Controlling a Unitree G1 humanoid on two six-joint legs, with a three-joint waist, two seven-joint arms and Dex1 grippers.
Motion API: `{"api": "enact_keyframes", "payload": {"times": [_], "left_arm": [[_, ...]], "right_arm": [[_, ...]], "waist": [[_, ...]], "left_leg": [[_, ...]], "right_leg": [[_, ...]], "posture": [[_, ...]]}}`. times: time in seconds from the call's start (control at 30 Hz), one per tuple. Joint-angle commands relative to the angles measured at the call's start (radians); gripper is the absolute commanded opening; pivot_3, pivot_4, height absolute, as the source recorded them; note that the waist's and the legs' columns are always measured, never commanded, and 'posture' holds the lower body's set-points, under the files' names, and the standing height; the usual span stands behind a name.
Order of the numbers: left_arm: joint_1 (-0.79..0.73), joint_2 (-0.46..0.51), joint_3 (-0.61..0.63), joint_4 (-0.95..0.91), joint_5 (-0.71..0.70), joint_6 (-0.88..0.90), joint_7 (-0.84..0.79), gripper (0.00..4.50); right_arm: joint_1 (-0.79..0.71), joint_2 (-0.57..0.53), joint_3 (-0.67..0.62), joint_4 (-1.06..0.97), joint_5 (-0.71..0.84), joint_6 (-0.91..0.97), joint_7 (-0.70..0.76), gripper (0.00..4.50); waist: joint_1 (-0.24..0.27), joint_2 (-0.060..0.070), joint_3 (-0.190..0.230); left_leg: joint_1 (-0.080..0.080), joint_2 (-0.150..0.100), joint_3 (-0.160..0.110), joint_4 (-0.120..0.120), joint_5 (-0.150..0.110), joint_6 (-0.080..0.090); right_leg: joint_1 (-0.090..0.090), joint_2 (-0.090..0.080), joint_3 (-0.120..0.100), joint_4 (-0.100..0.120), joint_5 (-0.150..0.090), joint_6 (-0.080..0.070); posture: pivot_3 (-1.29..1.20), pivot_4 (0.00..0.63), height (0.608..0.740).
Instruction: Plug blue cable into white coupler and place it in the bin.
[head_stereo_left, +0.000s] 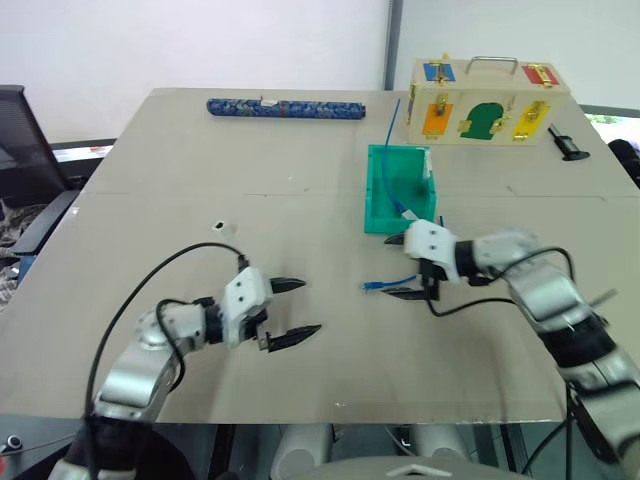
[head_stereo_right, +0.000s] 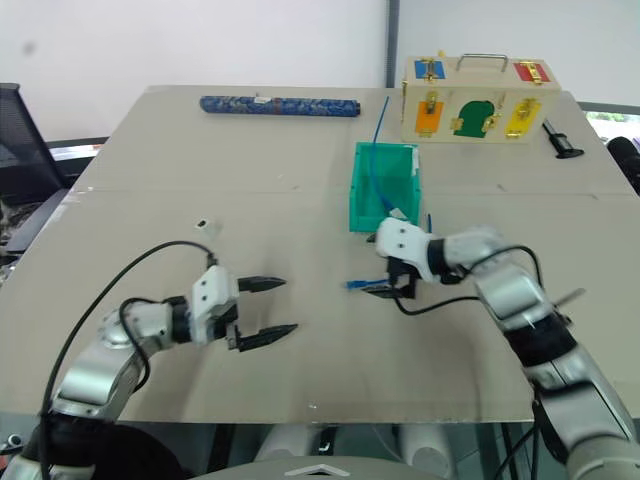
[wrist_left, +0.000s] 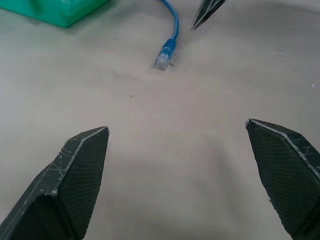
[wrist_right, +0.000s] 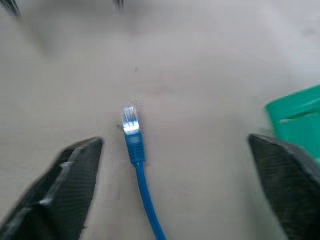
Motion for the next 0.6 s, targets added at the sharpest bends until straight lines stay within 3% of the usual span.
{"api": "enact_keyframes", "payload": {"times": [0.03,0.17,0.33,0.57,0.6], "left_arm": [[-0.097,-0.01,-0.054,0.032,0.012,0.031,-0.04,4.5],[-0.234,-0.042,-0.136,0.119,0.072,0.036,-0.059,4.5],[-0.358,-0.101,-0.202,0.231,0.137,0.006,-0.064,4.5],[-0.471,-0.181,-0.271,0.401,0.217,-0.067,-0.089,4.5],[-0.481,-0.185,-0.284,0.419,0.226,-0.071,-0.104,4.25]], "right_arm": [[0.179,-0.056,-0.181,-0.229,0.153,0.036,-0.01,4.46],[0.464,-0.088,-0.34,-0.366,0.135,-0.08,-0.076,4.46],[0.684,-0.076,-0.444,-0.453,0.121,-0.132,-0.162,4.46],[0.83,-0.052,-0.485,-0.522,0.091,-0.165,-0.26,4.46],[0.841,-0.049,-0.486,-0.531,0.093,-0.164,-0.27,4.49]], "waist": [[0.01,0.0,0.0],[0.003,0.0,0.0],[-0.002,-0.001,0.0],[-0.001,-0.002,0.0],[-0.001,-0.002,0.0]], "left_leg": [[-0.001,0.0,-0.001,0.0,0.0,0.0],[-0.002,-0.001,0.0,0.001,0.0,0.0],[0.001,-0.003,0.006,0.002,0.0,0.0],[0.002,-0.002,0.007,0.002,0.0,0.0],[0.002,-0.003,0.007,0.002,0.0,0.0]], "right_leg": [[0.0,0.0,-0.001,0.0,0.0,0.0],[0.0,0.0,-0.001,0.0,0.0,0.0],[0.002,0.001,0.0,0.001,0.0,0.001],[0.003,0.002,0.001,0.001,-0.001,0.002],[0.003,0.002,0.002,0.001,-0.001,0.002]], "posture": [[0.0,0.15,0.738],[0.0,0.15,0.738],[0.0,0.15,0.738],[0.0,0.15,0.738],[0.0,0.15,0.738]]}}
